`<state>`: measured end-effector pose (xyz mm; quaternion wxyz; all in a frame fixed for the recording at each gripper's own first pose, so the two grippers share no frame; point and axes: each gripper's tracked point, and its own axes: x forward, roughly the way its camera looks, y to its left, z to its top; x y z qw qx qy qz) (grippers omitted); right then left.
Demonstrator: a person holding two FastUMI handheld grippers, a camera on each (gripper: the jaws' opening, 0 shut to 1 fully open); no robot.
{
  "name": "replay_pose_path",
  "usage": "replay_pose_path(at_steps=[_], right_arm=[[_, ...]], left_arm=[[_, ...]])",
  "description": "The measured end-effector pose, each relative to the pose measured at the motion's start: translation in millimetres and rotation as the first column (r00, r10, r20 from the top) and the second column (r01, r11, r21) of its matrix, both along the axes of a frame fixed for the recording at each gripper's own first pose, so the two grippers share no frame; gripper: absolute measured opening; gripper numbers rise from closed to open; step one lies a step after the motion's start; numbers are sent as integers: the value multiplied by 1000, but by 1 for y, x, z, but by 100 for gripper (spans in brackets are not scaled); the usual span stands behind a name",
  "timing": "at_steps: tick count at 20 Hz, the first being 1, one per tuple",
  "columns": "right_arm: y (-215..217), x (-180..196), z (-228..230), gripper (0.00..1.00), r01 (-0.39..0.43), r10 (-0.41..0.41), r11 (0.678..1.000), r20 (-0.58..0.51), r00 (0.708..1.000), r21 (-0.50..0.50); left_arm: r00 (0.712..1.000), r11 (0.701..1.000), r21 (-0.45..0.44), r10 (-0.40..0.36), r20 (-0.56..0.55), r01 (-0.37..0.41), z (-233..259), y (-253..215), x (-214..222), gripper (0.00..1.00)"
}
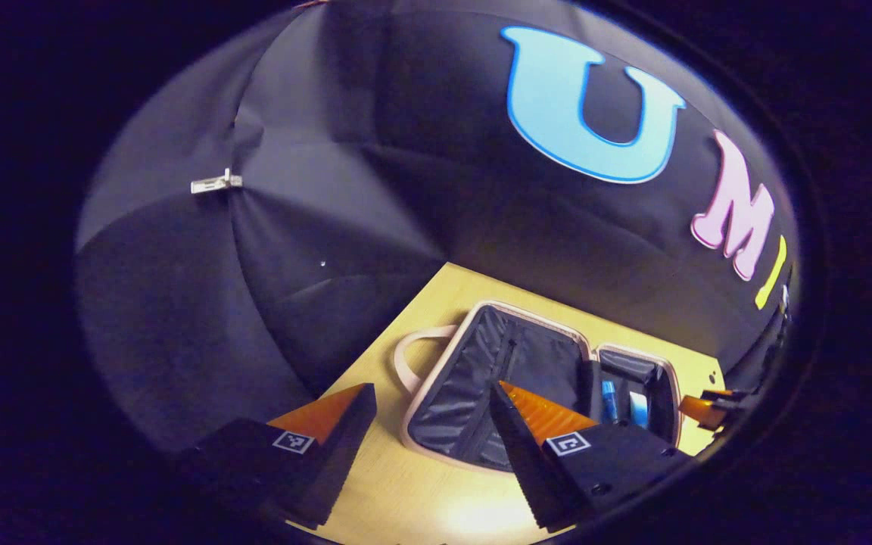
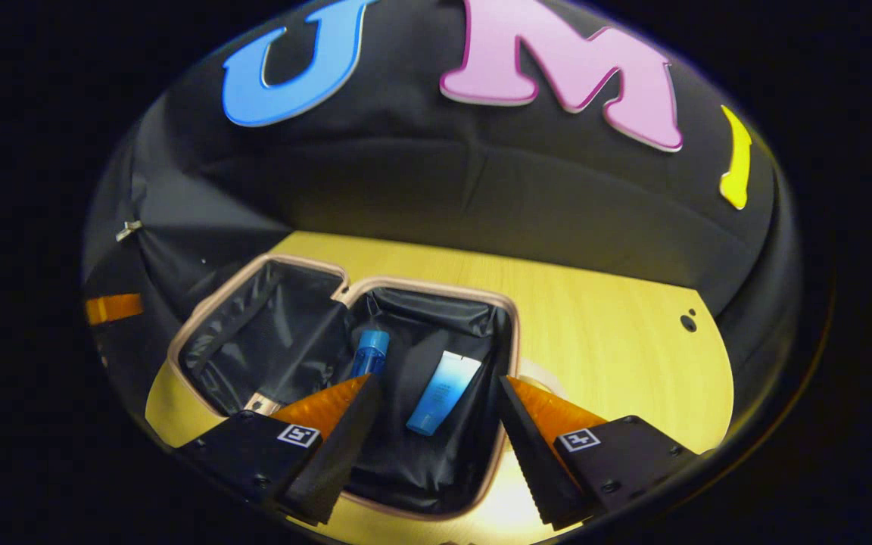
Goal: First open the suitcase, pack the skin care products into it, and then close the suitcase.
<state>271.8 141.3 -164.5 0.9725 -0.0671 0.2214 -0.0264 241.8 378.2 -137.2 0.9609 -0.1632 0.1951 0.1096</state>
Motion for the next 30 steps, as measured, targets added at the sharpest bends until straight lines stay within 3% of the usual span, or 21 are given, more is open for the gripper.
replay_pose_path(at_steps=[3,6,9,11,13,15,16,17,18,21,24,27,29,30], right_arm=[[-14,-44,14,98,-5,6,1000,39,999,-26],[-32,-84,32,98,39,-39,999,64,997,4],[-53,-113,53,97,81,-82,997,104,991,16],[-69,-128,52,97,112,-112,994,72,991,2],[-79,-135,51,97,132,-131,991,63,989,-7],[-89,-143,44,97,146,-145,989,41,989,-10],[-92,-146,41,97,149,-148,989,33,988,-4],[-95,-148,40,97,155,-154,988,32,987,-1],[-100,-149,40,97,157,-157,988,33,987,1],[-106,-150,44,97,156,-156,988,43,987,23],[-111,-150,54,97,134,-138,990,76,987,51],[-122,-155,66,97,102,-109,992,92,990,77],[-133,-160,76,97,86,-97,991,111,989,98],[-140,-164,80,97,75,-87,992,121,989,101]], left_arm=[[999,985,-173,7,-44,-15,-25,31,44,94],[994,956,-287,37,-104,-66,-60,64,76,91],[985,908,-410,18,-171,-87,-92,71,101,82],[981,854,-512,-6,-193,-95,-108,65,109,76],[984,795,-596,10,-177,-116,-116,63,119,68],[987,753,-646,28,-158,-124,-114,57,119,36],[988,757,-643,21,-154,-116,-118,53,122,20],[989,774,-624,14,-149,-105,-110,56,118,22],[989,803,-588,14,-146,-98,-100,56,115,14],[994,917,-397,0,-112,-45,-49,50,104,7],[999,979,-202,-43,-30,36,35,13,92,6],[989,990,-66,-122,84,128,124,-54,75,6],[971,980,-28,-191,141,197,169,-120,56,2],[961,973,-17,-225,162,231,181,-155,45,6]])
